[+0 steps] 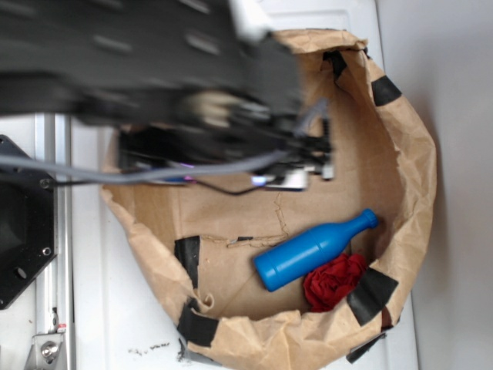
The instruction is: Grab the green animal.
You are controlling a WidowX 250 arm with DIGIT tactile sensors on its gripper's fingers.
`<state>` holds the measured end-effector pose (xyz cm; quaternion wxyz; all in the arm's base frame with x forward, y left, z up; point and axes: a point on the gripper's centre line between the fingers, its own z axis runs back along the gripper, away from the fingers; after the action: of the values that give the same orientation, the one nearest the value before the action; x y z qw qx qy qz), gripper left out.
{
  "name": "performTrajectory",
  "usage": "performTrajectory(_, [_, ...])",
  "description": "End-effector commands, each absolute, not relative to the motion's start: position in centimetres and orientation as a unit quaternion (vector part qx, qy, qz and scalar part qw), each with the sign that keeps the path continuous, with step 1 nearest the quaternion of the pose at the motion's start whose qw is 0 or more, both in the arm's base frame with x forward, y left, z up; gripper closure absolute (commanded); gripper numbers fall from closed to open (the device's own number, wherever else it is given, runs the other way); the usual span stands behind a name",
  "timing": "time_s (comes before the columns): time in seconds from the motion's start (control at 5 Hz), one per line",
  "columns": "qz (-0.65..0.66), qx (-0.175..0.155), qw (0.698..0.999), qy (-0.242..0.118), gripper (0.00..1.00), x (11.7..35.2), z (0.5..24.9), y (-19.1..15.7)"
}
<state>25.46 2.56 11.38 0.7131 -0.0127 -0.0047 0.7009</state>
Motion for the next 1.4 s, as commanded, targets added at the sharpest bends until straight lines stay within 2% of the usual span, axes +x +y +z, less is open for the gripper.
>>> performTrajectory(0.0, [0.702, -0.054, 0.709, -0.042, 0.00, 30.1, 14.4, 3.1])
performTrajectory(0.2, [0.679, -0.022, 0.731, -0.061, 0.00, 28.1, 13.1, 2.8])
performTrajectory(0.4, [0.669, -0.015, 0.741, -0.062, 0.00, 26.8, 13.5, 2.6])
performTrajectory(0.8, [0.683, 0.004, 0.729, -0.056, 0.00, 28.0, 11.8, 4.4])
performTrajectory(1.0, [0.682, 0.013, 0.728, -0.066, 0.00, 27.6, 11.5, 4.6])
performTrajectory(1.2, [0.679, 0.032, 0.730, -0.067, 0.00, 26.8, 10.2, 5.3])
